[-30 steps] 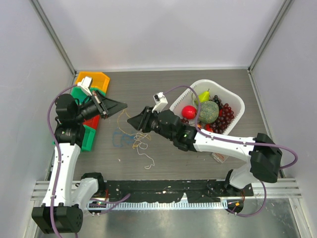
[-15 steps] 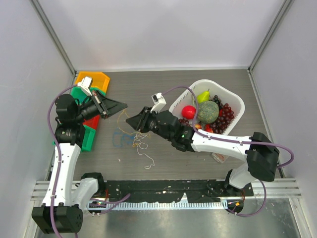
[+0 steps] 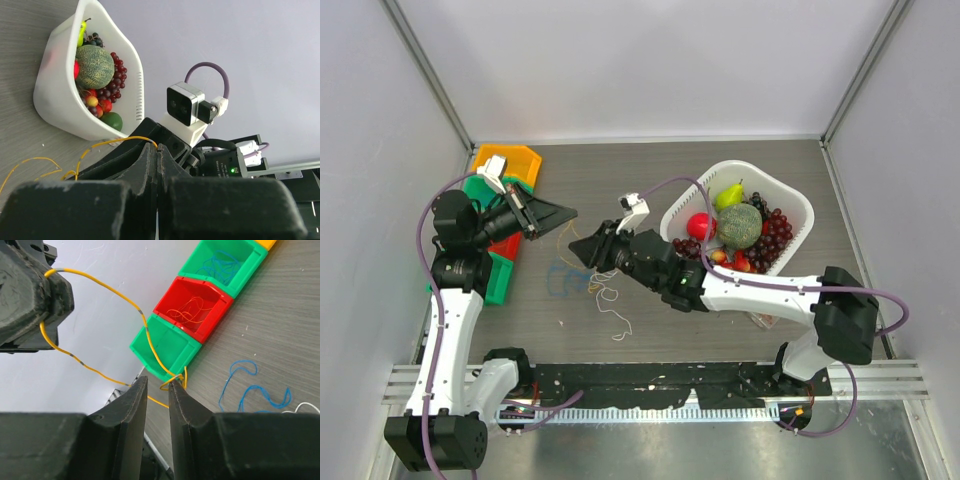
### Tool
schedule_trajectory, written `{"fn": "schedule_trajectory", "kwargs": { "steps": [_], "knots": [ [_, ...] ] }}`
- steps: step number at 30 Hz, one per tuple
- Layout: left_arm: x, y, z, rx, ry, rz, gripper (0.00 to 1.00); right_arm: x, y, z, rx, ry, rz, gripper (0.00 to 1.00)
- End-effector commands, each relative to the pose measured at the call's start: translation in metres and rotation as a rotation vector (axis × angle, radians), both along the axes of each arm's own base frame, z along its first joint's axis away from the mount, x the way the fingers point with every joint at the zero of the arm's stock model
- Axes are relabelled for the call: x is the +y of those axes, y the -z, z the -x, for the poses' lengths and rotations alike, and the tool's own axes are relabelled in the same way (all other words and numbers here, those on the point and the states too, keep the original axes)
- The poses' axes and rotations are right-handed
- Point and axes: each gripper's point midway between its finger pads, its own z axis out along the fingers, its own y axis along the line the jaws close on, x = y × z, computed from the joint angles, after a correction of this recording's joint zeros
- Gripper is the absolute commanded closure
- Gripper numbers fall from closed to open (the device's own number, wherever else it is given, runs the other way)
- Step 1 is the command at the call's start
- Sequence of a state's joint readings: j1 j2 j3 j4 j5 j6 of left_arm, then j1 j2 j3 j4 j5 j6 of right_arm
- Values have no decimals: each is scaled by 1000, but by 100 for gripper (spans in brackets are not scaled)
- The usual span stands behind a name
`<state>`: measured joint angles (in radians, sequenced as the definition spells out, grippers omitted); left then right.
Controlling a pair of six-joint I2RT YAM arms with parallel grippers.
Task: Untangle the cables
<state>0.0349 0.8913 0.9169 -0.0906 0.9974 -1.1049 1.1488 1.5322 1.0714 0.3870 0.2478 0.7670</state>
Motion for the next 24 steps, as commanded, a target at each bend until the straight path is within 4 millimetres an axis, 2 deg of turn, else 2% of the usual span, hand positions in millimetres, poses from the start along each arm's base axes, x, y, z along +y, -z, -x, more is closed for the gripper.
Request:
{"fn": "schedule_trajectory", "kwargs": {
  "steps": [1,7,16,21,24],
  "knots": [
    [-1,-13,7,-61,25,9,100,3,-33,-10,-146,73,-43,71],
    [-2,-15,9,-68,28,12,100,9,-32,-13,-216,131,-2,71],
    [-2,-13,11,-65,30,15,100,1,-42,-20,-284,250,1,70],
    [-2,-12,10,-59,30,21,100,1,-43,-27,-277,287,17,73],
    [-2,-12,10,-58,28,22,100,-1,-39,-30,-273,307,28,80]
  ]
}}
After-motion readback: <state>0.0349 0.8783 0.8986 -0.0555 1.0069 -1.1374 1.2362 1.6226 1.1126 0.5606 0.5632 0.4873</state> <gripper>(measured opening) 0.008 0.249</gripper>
